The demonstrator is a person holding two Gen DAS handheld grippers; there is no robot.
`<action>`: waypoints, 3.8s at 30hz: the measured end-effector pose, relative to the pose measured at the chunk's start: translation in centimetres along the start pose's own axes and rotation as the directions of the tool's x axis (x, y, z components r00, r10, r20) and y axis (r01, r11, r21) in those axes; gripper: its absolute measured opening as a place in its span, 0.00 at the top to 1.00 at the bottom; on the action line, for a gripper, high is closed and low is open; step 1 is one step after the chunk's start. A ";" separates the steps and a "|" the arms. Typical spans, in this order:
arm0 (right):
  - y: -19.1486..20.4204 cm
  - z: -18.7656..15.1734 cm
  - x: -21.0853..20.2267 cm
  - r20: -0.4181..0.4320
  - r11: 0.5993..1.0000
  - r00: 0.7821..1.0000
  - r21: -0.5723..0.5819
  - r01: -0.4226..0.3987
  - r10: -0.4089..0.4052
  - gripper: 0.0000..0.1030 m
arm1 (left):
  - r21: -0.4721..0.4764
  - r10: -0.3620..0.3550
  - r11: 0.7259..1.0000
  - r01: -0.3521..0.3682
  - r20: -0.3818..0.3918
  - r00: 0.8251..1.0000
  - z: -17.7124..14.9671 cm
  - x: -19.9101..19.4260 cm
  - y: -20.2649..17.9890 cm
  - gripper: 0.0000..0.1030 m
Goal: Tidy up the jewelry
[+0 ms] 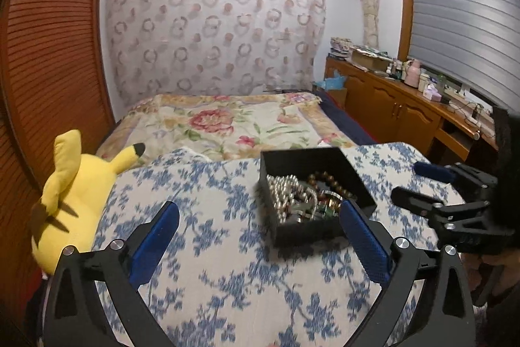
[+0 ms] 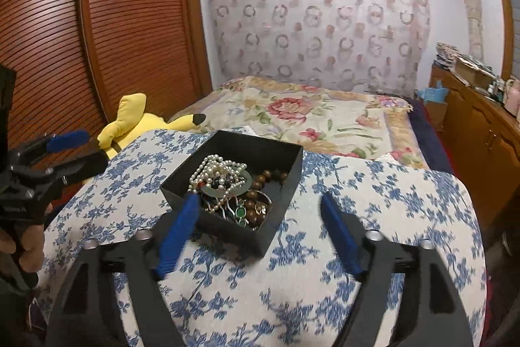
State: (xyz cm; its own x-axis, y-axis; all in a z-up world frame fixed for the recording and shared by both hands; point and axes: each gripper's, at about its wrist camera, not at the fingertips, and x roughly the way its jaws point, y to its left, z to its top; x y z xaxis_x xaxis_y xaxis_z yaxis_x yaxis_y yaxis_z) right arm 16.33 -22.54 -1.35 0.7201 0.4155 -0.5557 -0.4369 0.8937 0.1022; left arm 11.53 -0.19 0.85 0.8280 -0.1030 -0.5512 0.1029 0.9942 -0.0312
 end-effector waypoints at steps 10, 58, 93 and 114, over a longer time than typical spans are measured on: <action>1.7 -1.1 -5.5 0.071 0.998 0.996 0.037 0.049 -0.051 0.03 | 0.007 0.052 0.999 -0.052 0.015 0.999 -1.9 -4.3 -0.8 0.08; 1.6 -3.8 -13.3 0.198 0.982 0.964 0.105 0.157 -0.176 0.03 | -0.009 0.055 0.998 -0.054 0.099 0.994 -2.8 -10.3 -2.6 0.08; 1.7 -3.9 -13.3 0.196 0.983 0.965 0.099 0.156 -0.173 0.03 | -0.008 0.044 0.999 -0.043 0.109 0.993 -2.5 -11.2 -3.1 0.08; 1.7 -3.9 -13.3 0.196 0.983 0.965 0.100 0.155 -0.172 0.03 | -0.010 0.046 0.999 -0.045 0.109 0.993 -2.5 -11.3 -3.1 0.08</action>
State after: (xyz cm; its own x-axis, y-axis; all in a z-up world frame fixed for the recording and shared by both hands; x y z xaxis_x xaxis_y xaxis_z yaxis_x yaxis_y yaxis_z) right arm 3.91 -27.23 3.02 0.8762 0.2804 -0.3921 -0.2639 0.9597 0.0965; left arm 0.46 -2.04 5.13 0.8872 -0.0599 -0.4576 0.0598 0.9981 -0.0146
